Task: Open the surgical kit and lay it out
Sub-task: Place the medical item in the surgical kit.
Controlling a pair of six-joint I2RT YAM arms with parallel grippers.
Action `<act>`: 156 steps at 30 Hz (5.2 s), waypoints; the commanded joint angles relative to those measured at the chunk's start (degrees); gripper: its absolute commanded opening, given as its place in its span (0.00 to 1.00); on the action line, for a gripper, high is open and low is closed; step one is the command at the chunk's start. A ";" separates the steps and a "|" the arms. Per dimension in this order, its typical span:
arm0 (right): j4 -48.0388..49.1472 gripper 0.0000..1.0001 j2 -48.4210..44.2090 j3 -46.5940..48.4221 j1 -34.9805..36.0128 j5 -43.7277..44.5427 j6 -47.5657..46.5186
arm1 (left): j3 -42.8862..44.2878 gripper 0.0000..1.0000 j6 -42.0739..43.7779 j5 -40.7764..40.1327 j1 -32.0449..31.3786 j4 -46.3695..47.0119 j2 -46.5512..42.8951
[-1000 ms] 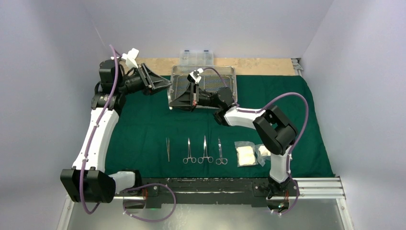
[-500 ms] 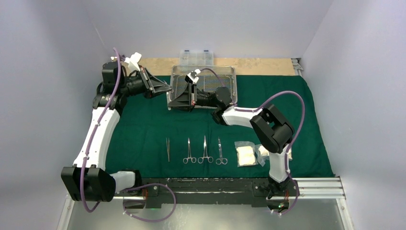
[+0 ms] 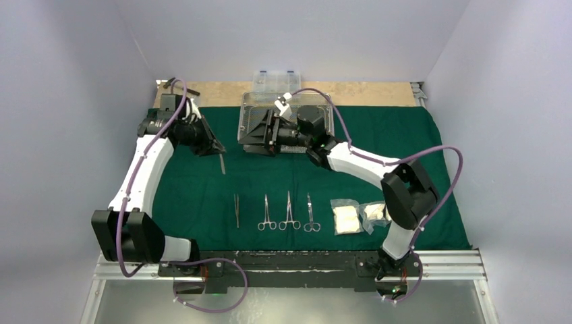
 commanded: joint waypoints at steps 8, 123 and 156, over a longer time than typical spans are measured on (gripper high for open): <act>-44.44 0.70 -11.10 2.40 -2.03 30.05 -28.11 | -10.74 0.00 -0.36 -30.48 -13.63 -5.58 4.86; -45.94 0.65 -12.86 -0.70 -13.32 24.48 -24.59 | -22.71 0.00 -1.74 -35.77 -22.29 3.97 8.95; -52.65 0.65 -14.15 6.31 -13.83 35.62 -35.36 | 10.00 0.29 6.51 -31.43 -22.30 2.82 13.02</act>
